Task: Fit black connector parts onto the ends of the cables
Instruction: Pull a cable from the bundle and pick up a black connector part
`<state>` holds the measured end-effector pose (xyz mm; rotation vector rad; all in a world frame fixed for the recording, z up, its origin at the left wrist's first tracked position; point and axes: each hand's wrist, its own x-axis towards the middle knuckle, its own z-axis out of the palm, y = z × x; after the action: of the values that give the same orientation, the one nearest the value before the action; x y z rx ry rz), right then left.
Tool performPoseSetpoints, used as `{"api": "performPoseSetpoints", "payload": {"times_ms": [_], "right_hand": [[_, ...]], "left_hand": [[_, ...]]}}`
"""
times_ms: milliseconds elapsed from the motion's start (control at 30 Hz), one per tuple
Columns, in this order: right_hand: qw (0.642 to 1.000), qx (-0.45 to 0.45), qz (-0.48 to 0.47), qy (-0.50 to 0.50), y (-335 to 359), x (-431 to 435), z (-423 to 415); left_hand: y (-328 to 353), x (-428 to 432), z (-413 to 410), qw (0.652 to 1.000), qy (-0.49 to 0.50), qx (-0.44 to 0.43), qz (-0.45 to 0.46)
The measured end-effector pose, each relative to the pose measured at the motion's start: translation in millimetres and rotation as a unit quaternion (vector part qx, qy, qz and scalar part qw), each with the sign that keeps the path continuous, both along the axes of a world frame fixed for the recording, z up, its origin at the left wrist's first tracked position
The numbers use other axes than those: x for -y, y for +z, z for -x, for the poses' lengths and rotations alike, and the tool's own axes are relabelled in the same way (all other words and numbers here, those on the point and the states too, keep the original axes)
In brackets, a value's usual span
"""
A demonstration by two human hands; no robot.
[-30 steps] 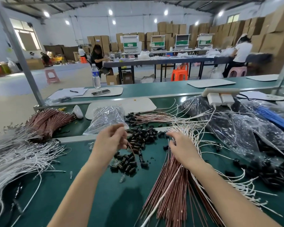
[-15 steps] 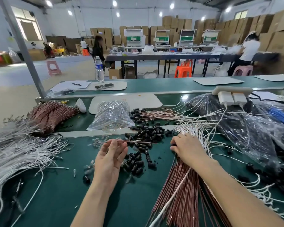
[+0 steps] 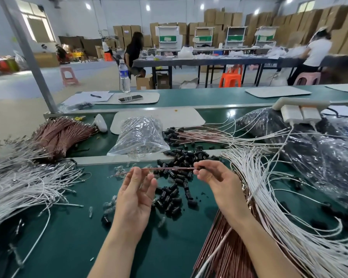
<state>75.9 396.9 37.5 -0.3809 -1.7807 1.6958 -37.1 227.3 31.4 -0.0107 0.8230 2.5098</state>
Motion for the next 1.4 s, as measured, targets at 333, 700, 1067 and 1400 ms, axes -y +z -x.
{"api": "performPoseSetpoints", "payload": {"times_ms": [333,700,1067,1400], "right_hand": [[0.994,-0.045,0.101,0.009,3.1,5.0,-1.6],[0.981,-0.07,0.179,0.035,7.3,9.1,-7.0],[0.909,-0.139,0.39,0.051,7.3,1.1,-9.3],[0.922,-0.133,0.362,0.035,7.7,-1.7,-9.3]], "left_hand": [[-2.4,-2.0,1.3,1.0,-0.002,0.001,0.006],[-2.0,-3.5,-0.4,1.0,-0.002,-0.015,0.022],[-1.2,-4.2,-4.6,0.995,-0.006,-0.074,0.07],[-2.1,-6.7,-10.2,0.988,-0.01,-0.122,0.098]]}}
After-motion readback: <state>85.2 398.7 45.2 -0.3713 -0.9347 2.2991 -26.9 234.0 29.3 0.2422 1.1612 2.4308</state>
